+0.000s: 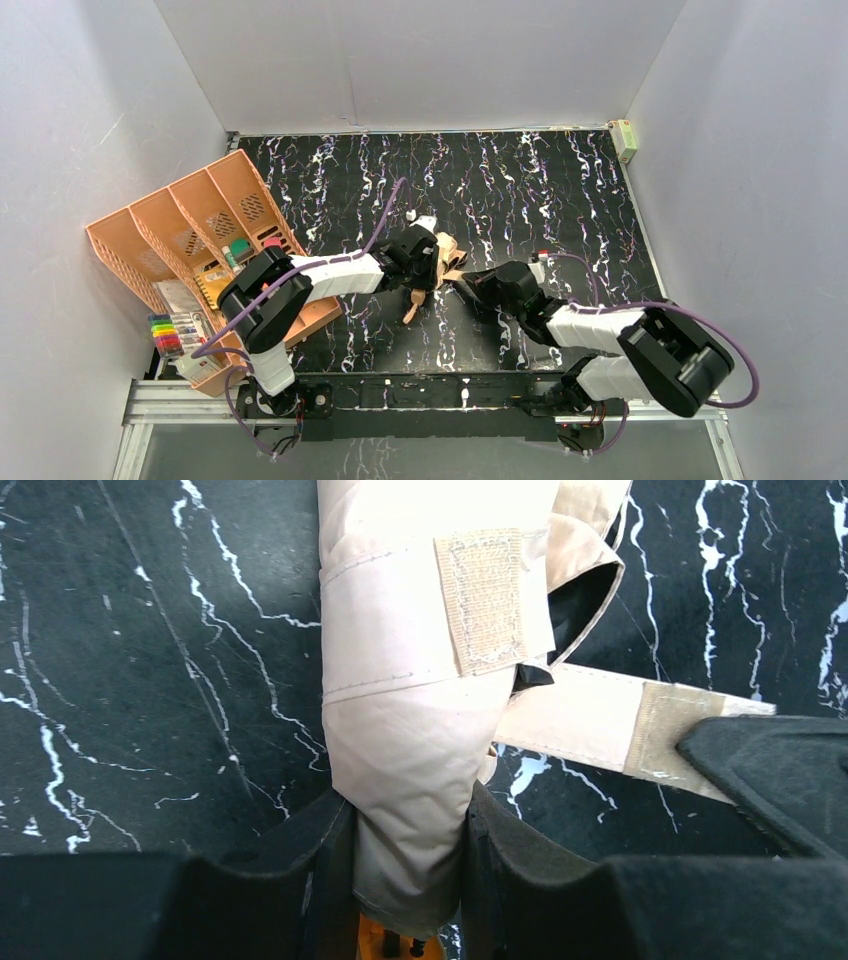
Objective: Put away the umbrella
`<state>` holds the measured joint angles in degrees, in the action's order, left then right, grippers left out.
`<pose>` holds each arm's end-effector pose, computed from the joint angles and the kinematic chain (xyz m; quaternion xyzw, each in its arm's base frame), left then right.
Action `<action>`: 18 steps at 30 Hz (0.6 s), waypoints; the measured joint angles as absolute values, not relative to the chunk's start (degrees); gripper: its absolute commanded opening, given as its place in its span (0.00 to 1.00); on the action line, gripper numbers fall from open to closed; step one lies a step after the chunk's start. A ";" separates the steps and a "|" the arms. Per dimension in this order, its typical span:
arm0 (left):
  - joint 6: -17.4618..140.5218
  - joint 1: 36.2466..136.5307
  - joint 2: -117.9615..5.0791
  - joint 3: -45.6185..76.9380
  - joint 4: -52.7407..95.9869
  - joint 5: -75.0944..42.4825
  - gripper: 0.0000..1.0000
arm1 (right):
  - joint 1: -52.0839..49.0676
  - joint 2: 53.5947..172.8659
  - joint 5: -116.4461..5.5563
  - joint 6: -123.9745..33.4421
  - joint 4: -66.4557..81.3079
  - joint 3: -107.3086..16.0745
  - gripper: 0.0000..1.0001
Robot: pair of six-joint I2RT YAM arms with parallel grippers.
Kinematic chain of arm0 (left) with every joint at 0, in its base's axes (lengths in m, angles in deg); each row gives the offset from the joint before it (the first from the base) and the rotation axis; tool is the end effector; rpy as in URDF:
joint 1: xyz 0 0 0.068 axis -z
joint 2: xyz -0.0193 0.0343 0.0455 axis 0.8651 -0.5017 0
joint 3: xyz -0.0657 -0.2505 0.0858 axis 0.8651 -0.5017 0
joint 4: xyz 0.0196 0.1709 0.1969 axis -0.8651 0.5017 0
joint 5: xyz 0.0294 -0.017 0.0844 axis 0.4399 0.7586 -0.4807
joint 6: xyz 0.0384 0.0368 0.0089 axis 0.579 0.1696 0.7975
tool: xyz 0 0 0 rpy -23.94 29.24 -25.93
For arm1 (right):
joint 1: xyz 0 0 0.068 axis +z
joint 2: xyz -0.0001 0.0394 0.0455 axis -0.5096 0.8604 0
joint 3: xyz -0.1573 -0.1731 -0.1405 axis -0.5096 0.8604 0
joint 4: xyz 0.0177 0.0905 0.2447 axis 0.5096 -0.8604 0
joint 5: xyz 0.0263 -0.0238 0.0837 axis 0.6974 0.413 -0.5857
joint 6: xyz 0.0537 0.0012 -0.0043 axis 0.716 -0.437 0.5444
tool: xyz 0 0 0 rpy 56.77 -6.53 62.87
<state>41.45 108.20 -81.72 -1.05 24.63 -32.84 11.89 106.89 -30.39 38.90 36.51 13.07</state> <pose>0.2431 -0.2653 0.1625 0.1073 0.9193 -0.1881 0.3285 0.1737 0.1451 0.1401 0.4198 0.7465 0.4074 0.3171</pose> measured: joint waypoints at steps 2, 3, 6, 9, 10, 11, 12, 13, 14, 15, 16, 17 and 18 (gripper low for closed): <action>41.54 108.36 -81.74 -1.33 24.39 -31.99 0.00 | 11.36 104.33 -30.64 37.19 35.94 13.96 0.00; 41.56 108.42 -81.74 -1.44 24.22 -31.53 0.00 | 10.97 103.04 -30.96 36.28 35.64 14.40 0.00; 41.58 108.55 -81.72 -1.88 23.39 -30.48 0.00 | 9.29 99.81 -32.80 33.92 34.96 15.51 0.00; 41.78 109.10 -81.70 -2.29 22.32 -30.09 0.00 | 7.69 98.12 -34.88 32.10 34.70 15.86 0.00; 41.87 109.32 -81.70 -2.40 22.08 -30.15 0.00 | 7.32 97.97 -35.38 31.80 34.79 15.86 0.00; 42.02 109.62 -81.70 -2.49 21.81 -30.44 0.00 | 6.90 97.88 -36.03 31.60 34.98 15.86 0.00; 42.06 109.84 -81.70 -2.56 21.71 -30.72 0.00 | 6.53 97.88 -36.62 31.45 35.16 15.86 0.00; 42.11 110.17 -81.70 -2.64 21.51 -31.22 0.00 | 6.20 97.88 -37.19 31.25 35.38 15.86 0.00; 42.21 110.52 -81.72 -2.73 21.31 -31.70 0.00 | 5.92 97.91 -37.72 31.12 35.59 15.86 0.00; 42.28 110.91 -81.72 -2.82 21.18 -32.36 0.00 | 5.66 98.08 -38.24 30.99 35.97 15.84 0.00; 42.39 111.29 -81.72 -2.84 21.09 -33.01 0.00 | 5.42 98.43 -38.72 30.86 36.45 15.76 0.00; 42.46 111.68 -81.74 -2.84 21.01 -33.76 0.00 | 5.26 98.80 -39.01 30.83 36.71 15.54 0.00; 42.52 112.12 -81.81 -2.86 20.96 -34.63 0.00 | 5.05 99.33 -39.29 30.86 37.17 15.21 0.00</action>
